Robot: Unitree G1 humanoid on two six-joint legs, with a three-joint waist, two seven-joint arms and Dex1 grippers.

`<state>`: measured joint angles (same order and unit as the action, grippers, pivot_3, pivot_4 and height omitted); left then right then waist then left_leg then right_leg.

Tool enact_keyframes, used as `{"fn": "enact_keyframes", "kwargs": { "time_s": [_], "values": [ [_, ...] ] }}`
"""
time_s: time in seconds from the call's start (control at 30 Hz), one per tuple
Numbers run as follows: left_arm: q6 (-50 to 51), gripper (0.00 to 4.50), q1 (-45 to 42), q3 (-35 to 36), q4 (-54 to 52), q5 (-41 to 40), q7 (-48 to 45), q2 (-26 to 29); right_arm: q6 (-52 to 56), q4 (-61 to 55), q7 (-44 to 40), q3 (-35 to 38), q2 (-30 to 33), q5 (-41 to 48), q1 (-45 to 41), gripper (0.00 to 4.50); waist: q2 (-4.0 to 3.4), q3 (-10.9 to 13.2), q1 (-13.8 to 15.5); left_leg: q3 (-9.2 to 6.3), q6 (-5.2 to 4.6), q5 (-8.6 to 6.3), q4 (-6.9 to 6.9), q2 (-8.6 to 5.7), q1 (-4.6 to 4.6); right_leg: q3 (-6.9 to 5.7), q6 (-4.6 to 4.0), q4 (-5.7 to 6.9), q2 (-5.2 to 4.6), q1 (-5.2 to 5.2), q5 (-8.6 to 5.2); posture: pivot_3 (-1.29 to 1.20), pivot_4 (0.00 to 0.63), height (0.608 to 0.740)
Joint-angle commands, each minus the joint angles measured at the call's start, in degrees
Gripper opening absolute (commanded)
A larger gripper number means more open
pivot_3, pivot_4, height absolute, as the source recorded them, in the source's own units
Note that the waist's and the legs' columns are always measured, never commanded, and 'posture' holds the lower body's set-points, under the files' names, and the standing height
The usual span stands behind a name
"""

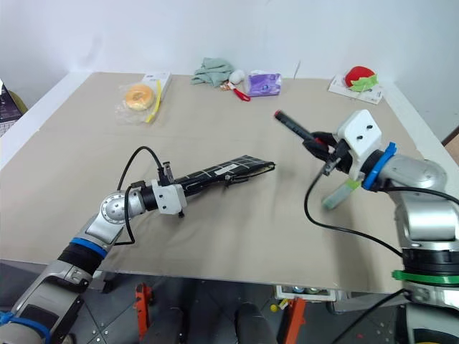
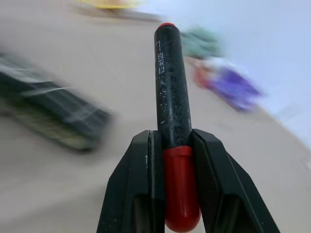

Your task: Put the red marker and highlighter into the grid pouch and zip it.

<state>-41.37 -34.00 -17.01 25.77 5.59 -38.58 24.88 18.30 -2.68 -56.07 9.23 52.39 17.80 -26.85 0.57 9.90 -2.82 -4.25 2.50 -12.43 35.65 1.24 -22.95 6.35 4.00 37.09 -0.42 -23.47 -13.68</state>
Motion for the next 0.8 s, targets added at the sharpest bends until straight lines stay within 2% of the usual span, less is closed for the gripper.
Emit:
{"fn": "enact_keyframes", "kwargs": {
  "time_s": [0.03,0.13,0.53,0.8],
  "values": [
    [-0.8,0.00,-1.2,1.3,-0.8,-1.0,0.1,-0.4,1.7,-3.2,-9.4,-1.8,7.0,1.0,1.6,0.55,-0.01,0.0,0.1,0.00,0.00,0.00,0.06,-0.01,-0.02,0.00,-0.01,0.01,-0.02,-0.01,0.00,0.00,0.150,0.734],
    [-0.9,0.00,-1.5,1.6,-0.4,-0.8,0.2,-0.6,-0.3,-2.8,-9.9,-4.7,8.5,-2.2,1.6,0.55,0.01,0.0,-0.1,0.05,-0.01,-0.01,0.16,0.00,-0.01,0.01,-0.03,0.01,-0.01,0.01,0.04,0.00,0.150,0.734],
    [-0.5,0.00,-0.9,1.5,-1.4,-0.6,0.1,-0.7,-5.0,0.1,-8.4,-11.0,5.9,-9.1,-2.0,0.55,0.01,0.0,0.1,0.05,-0.01,0.01,0.23,0.00,-0.04,0.02,0.03,0.04,-0.01,-0.01,0.09,0.00,0.150,0.734],
    [-0.4,0.00,-1.3,0.9,-1.0,-1.3,-1.1,-1.7,-7.4,-4.4,-9.2,-17.9,-0.5,-12.4,-7.1,0.55,0.01,0.0,0.1,0.05,-0.01,0.01,0.26,0.01,-0.03,0.01,0.01,0.06,0.01,0.00,0.10,0.00,0.150,0.734]
  ]
}}
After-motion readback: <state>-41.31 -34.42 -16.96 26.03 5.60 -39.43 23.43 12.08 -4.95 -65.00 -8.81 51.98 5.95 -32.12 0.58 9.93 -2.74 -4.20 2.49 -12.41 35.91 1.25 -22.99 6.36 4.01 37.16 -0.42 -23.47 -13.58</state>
